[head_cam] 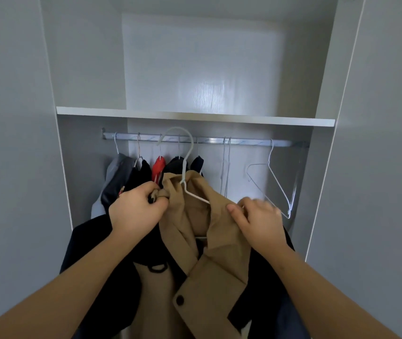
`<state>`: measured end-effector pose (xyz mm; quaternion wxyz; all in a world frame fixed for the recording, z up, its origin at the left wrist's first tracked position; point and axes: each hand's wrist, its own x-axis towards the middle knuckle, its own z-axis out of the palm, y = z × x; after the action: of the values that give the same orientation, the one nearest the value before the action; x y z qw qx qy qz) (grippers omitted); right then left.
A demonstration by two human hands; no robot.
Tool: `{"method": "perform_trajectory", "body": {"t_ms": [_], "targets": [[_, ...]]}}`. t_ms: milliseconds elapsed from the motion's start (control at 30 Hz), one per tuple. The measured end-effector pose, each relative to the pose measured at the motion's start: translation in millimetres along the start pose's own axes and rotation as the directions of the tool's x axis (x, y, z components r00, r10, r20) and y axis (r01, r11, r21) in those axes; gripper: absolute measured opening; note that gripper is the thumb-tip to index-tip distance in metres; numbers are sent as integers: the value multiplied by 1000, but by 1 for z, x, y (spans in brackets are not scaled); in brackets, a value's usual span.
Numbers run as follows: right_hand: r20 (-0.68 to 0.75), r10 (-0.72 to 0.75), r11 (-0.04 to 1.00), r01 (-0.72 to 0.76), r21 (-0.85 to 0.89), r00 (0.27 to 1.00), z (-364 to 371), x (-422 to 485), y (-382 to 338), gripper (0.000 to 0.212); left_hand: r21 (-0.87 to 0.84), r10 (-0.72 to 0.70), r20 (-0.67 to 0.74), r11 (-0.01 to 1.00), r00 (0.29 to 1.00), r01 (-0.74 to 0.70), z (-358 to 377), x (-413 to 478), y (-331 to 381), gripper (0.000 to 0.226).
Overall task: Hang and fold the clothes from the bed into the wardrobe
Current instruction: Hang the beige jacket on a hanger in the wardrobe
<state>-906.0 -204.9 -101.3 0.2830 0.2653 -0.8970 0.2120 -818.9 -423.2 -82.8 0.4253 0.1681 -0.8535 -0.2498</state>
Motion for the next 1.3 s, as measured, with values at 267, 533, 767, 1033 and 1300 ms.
{"method": "perform_trajectory", "body": {"t_ms": [267,533,767,1033,1300], "targets": [[57,105,987,-98,-124,993,-5,-7,-8,49,-1,85,-58,996,995,-85,11,0,22,16],[115,69,997,-71,19,991,-22,11,-44,34,51,193,-43,980,980,-191,21,-4,44,26],[273,270,910,-337,241,923,-22,17,-39,50,63,344,180,931,921,-360,25,-13,39,13],[271,522,811,-569,136,809,5,0,8,28,-198,145,71,972,987,-128,-2,-10,42,14],[230,539,790,-581,196,810,5,-3,18,34,-414,444,878,892,180,-179,27,-68,32,21]]}}
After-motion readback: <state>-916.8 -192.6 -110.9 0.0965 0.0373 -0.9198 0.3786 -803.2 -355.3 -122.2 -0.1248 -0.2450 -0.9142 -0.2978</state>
